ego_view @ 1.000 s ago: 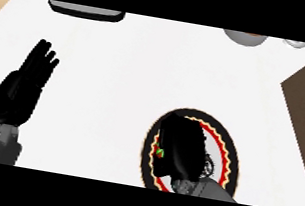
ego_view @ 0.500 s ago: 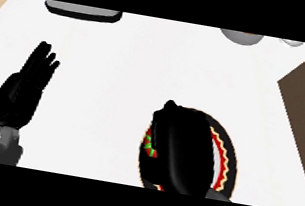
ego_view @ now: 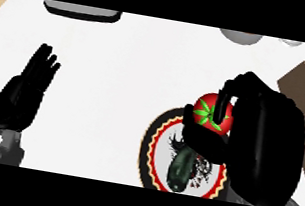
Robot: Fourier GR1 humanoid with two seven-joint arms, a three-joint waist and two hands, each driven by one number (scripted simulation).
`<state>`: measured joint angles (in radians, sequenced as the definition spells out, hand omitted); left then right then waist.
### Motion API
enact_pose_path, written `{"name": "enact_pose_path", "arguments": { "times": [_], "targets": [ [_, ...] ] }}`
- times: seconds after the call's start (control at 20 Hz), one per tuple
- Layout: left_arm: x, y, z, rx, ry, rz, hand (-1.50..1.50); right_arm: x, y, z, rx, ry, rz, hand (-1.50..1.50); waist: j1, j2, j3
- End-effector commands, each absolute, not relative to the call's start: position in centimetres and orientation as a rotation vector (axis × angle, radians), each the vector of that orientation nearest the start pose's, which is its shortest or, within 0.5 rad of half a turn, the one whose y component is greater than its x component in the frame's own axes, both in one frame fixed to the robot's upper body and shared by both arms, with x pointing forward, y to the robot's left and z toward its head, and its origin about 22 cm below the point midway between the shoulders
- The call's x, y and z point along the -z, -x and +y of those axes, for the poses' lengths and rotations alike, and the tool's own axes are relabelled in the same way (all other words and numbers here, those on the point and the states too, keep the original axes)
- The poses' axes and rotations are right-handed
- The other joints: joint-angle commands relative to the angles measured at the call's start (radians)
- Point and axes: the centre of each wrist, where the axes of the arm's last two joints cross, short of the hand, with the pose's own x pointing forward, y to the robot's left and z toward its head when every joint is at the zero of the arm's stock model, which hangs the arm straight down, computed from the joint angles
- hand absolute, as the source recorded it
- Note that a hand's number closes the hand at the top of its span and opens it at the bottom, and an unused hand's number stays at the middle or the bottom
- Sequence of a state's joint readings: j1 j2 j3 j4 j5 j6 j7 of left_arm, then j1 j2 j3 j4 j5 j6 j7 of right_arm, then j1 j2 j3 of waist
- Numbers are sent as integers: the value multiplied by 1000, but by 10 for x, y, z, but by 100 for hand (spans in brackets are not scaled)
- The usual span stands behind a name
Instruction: Pick the tomato from the plate and place it in the cardboard box
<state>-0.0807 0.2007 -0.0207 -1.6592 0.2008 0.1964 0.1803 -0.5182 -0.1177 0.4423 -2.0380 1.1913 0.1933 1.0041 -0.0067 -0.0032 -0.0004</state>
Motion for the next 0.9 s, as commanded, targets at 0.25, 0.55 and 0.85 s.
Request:
{"name": "enact_pose_path", "arguments": {
  "times": [0.25, 0.55, 0.85],
  "targets": [
    [-58, -255, 263, -102, -95, -1549, 0, -227, -253, -185, -425, 1289, -1391, 150, 9, 3, 1],
    [-63, -265, 267, -107, -78, -1555, 0, -222, -274, -242, -424, 1428, -1324, 150, 7, 4, 1],
    [-58, -277, 250, -110, -81, -1539, 0, -190, -297, -293, -490, 1499, -1233, 150, 7, 5, 1]
  ]
}}
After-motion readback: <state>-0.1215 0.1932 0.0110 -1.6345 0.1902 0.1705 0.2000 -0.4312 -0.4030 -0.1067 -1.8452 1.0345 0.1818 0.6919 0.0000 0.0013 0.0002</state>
